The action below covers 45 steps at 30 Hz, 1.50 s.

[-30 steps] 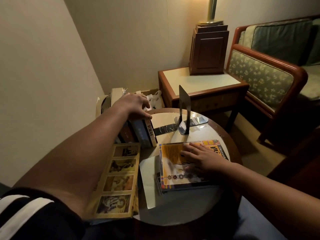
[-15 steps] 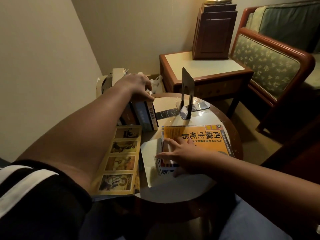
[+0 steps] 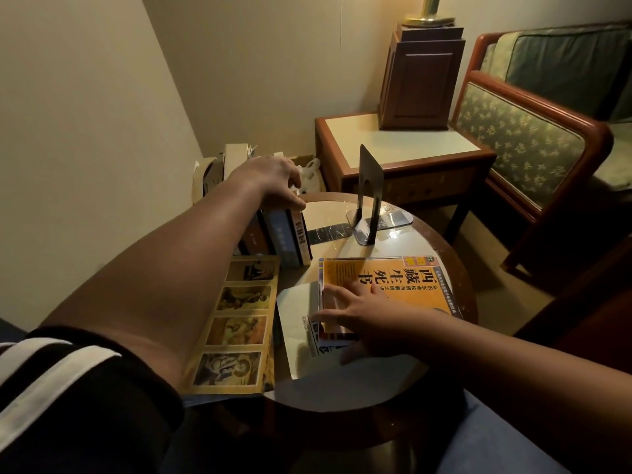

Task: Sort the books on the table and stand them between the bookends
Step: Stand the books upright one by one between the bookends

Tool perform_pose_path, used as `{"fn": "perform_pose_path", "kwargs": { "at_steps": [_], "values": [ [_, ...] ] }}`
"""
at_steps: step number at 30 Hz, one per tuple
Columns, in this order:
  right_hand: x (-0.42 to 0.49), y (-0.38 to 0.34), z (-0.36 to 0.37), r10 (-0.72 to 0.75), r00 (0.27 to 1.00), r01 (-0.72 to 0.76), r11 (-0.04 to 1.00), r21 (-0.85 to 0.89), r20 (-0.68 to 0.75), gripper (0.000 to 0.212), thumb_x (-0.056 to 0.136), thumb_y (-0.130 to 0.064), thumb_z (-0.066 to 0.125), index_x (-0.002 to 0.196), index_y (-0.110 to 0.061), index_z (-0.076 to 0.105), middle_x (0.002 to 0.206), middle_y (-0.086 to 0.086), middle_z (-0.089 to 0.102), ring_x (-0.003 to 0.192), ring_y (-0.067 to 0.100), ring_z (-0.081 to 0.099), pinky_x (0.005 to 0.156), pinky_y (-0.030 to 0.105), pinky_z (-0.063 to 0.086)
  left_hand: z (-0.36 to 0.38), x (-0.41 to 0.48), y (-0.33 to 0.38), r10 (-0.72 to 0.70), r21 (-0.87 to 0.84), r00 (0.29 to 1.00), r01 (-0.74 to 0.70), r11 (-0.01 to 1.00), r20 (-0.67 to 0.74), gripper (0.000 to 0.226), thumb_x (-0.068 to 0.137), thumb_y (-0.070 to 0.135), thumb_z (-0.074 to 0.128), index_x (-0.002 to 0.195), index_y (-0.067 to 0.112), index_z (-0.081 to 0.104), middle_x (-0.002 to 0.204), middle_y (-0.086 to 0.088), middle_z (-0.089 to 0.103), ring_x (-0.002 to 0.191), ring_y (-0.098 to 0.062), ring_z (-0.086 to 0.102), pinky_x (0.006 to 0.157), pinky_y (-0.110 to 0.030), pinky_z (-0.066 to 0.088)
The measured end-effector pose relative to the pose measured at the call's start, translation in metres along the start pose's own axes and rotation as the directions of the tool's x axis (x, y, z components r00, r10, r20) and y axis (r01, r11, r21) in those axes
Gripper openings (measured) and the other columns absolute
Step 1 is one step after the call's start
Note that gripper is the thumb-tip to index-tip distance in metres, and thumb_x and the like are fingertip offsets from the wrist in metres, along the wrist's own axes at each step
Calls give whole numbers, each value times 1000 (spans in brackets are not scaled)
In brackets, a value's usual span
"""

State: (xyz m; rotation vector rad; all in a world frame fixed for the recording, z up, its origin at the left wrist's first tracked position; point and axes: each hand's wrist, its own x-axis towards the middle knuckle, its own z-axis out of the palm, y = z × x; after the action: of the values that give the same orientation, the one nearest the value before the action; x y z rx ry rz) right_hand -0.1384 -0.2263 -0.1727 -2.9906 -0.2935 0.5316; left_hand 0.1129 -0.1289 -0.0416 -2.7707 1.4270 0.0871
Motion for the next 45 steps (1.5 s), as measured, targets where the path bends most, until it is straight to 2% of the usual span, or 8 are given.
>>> {"fn": "perform_pose_path", "kwargs": {
  "at_steps": [6,12,17,22,25,28,37,45],
  "values": [
    [9,14,-17,227,964,-193,955,224,-140,75,90,-69,46,153,-41,17,158,6,29,139,31,35,109,49,40,1,1,-1,5,-11,1000,-5,1000,-7,55,76,60,71,117,25,64,132,0,55,117,-22,51,85,-36,46],
    [11,64,0,689,723,-657,710,253,-58,89,69,-88,50,135,-29,40,139,14,41,131,37,35,103,64,34,2,4,-2,0,-1,1000,0,1000,-5,57,76,60,71,120,24,63,135,-2,54,121,-24,50,87,-37,45],
    [15,84,-3,631,770,-573,749,332,-97,92,63,-88,57,132,-29,48,136,5,51,128,29,42,106,60,32,3,2,-1,2,-39,1000,-3,999,-20,53,76,57,72,118,26,63,134,0,54,122,-22,49,84,-34,40],
    [13,86,-20,385,922,-310,804,508,-47,77,73,-51,81,141,-29,51,142,-1,44,128,24,44,99,38,47,1,0,2,-7,-55,1000,7,998,-13,52,77,55,73,118,25,63,136,-1,54,121,-22,50,83,-32,40],
    [15,95,-18,509,853,-285,638,715,-114,73,72,-38,86,138,-30,54,144,-2,43,123,22,51,91,34,56,1,-1,2,-10,-51,1000,9,999,-28,52,76,54,74,118,25,64,137,-1,54,123,-23,50,88,-35,42],
    [15,110,-16,652,750,-392,575,718,-112,85,69,-42,87,142,-28,47,143,5,46,118,23,52,85,32,53,0,0,2,-9,-49,999,7,999,-39,53,76,55,74,119,26,64,139,0,53,126,-23,47,93,-39,42],
    [18,135,-33,532,837,-434,506,745,126,80,74,-29,86,142,-37,45,147,7,42,108,24,52,70,28,53,2,4,-2,-5,-57,999,3,998,-32,54,76,56,73,121,27,62,143,1,49,129,-22,45,93,-37,41],
    [-11,140,-66,502,865,-243,445,862,-16,46,89,-12,70,125,-40,64,116,9,64,95,25,69,76,41,62,2,3,-3,-12,-43,1000,11,999,-7,55,76,57,73,121,27,62,145,2,48,130,-22,44,96,-40,42]
  ]
}}
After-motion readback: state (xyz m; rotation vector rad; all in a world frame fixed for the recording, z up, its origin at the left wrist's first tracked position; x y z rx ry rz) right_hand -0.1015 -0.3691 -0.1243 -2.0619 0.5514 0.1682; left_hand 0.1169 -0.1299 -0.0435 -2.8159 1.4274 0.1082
